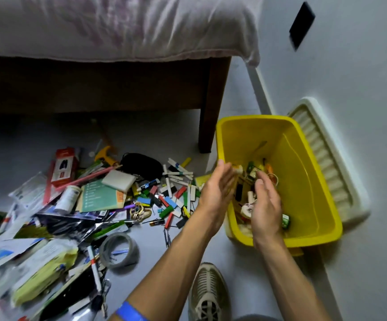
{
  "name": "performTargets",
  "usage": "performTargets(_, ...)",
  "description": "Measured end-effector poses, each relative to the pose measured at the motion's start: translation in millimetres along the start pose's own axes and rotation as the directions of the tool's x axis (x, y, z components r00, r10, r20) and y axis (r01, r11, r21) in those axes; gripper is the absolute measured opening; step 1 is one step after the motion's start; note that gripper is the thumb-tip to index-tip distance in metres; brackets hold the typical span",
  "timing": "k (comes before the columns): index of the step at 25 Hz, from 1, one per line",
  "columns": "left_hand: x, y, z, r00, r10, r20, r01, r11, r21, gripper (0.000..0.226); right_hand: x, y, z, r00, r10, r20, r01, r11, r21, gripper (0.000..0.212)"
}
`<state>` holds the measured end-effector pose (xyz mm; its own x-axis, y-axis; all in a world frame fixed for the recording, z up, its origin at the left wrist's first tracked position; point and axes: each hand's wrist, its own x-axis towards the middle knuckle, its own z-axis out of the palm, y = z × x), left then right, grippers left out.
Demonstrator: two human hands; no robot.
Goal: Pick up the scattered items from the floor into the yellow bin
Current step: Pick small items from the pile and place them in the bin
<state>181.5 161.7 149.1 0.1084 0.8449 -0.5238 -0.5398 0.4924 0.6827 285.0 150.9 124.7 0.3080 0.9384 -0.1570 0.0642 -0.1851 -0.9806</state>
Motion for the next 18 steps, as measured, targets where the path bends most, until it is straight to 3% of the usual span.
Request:
performTargets(3, 3, -9, -44, 0.98, 0.069, -0.186, -0.082, 0.994, -0.065, 0.047, -17, 11, 33, 0.992, -0.065, 0.113, 0.074, 0.995, -0.072, 0.043)
performTargets(5, 5, -14, -80, 0.927, 0.066, -0.369, -0.088, 0.995, -0.044, 0.033, -29, 25, 60, 0.981, -0.088, 0.17, 0.103, 0.991, -0.082, 0.033)
performTargets(8, 19, -22, -138, 0.84, 0.071, -0.537, 0.003, 0.991, 0.136, 0.018, -32, 63, 99, 0.95, -0.013, 0.311, 0.103, 0.956, -0.276, 0.026)
performTargets(11, 50, -28, -185, 0.849, 0.146, -0.507, 0.086, 0.91, 0.405, 0.025, -11, 101, 132, 0.915, 0.132, 0.381, 0.099, 0.843, -0.529, 0.027)
performTargets(12, 62, -28, -196, 0.868, 0.19, -0.459, 0.113, 0.825, 0.554, 0.027, -2, 108, 141, 0.91, 0.121, 0.397, 0.142, 0.807, -0.572, 0.028)
performTargets(14, 89, -27, -214, 0.919, 0.252, -0.304, 0.132, 0.53, 0.838, 0.037, 22, 113, 163, 0.908, 0.06, 0.414, 0.234, 0.749, -0.62, 0.031)
performTargets(16, 111, -27, -226, 0.963, 0.241, -0.121, 0.064, 0.232, 0.971, 0.04, 51, 114, 187, 0.892, -0.017, 0.451, 0.349, 0.658, -0.667, 0.041)
performTargets(18, 123, -26, -229, 0.967, 0.253, -0.043, 0.015, 0.113, 0.993, 0.026, 78, 117, 204, 0.853, -0.003, 0.522, 0.455, 0.495, -0.741, 0.056)
